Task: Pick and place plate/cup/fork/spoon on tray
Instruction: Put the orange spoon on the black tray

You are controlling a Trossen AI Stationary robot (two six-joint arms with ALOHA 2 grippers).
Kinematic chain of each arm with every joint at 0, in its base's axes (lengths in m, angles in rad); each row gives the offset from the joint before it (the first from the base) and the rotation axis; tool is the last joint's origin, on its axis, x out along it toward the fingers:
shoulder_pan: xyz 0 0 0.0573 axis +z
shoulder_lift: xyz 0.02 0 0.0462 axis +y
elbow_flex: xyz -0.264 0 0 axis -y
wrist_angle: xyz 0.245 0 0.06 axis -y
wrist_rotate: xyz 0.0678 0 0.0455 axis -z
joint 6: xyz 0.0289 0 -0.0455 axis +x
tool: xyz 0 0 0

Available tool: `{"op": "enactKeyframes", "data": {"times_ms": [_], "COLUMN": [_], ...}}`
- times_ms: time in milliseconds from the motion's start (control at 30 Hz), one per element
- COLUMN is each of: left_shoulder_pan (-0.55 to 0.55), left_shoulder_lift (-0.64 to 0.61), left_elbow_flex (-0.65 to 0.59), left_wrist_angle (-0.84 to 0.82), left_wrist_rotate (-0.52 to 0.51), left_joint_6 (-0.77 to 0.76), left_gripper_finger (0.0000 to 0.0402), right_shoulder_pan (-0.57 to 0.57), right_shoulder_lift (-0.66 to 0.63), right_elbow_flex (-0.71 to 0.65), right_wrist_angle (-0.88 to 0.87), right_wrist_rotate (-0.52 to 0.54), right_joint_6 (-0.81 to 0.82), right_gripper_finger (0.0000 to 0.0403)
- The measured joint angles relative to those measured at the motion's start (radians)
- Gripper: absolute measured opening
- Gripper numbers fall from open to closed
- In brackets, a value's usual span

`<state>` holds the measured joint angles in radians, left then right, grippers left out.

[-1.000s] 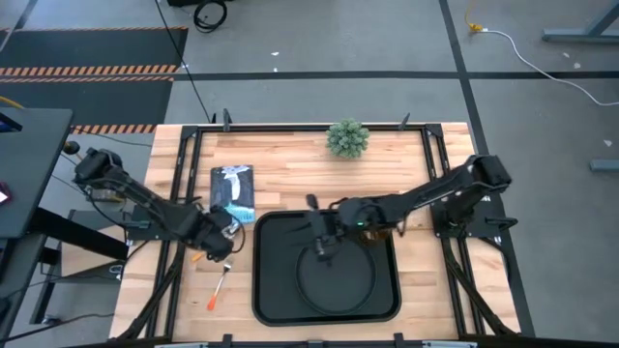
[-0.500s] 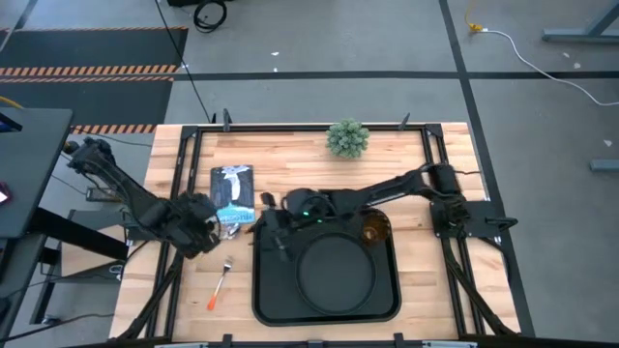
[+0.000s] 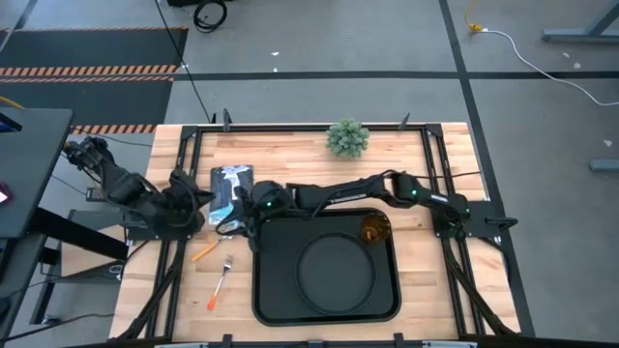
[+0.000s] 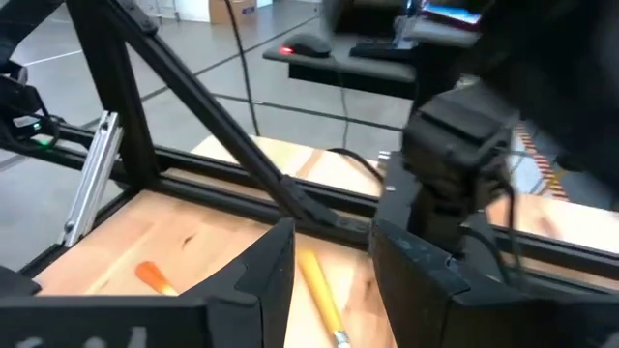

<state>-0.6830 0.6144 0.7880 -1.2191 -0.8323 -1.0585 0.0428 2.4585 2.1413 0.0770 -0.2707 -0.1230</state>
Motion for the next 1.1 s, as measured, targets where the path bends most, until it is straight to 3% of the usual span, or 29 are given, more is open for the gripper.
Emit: {"op": "enactKeyframes", "data": {"times_ms": [333,500,733,867,1100], "left_shoulder_pan": [0.0,0.0,0.001,0.001,0.001], "left_shoulder_lift": [-0.027,-0.026,-0.026,-0.026,-0.026], "left_elbow_flex": [0.109,0.159,0.164,0.164,0.164], "left_wrist_angle": [0.176,0.266,0.434,0.437,0.426], "left_wrist_rotate": [0.025,0.014,-0.014,-0.044,-0.058], "left_joint_6": [0.05,0.097,0.27,0.296,0.297], "left_gripper_finger": [0.0012,0.0015,0.001,0.0013,0.0012], "right_shoulder_pan": [0.037,0.038,0.019,0.004,-0.02], "right_shoulder_lift": [0.193,0.229,0.188,0.177,0.281], "right_elbow_flex": [0.214,0.212,0.215,0.219,0.215], "right_wrist_angle": [-0.047,-0.051,0.009,0.089,0.115], "right_wrist_rotate": [-0.008,0.045,0.041,0.029,0.036], "right_joint_6": [0.002,-0.007,-0.007,-0.016,0.008], "right_gripper_finger": [0.0142,0.0142,0.0137,0.013,0.0121]}}
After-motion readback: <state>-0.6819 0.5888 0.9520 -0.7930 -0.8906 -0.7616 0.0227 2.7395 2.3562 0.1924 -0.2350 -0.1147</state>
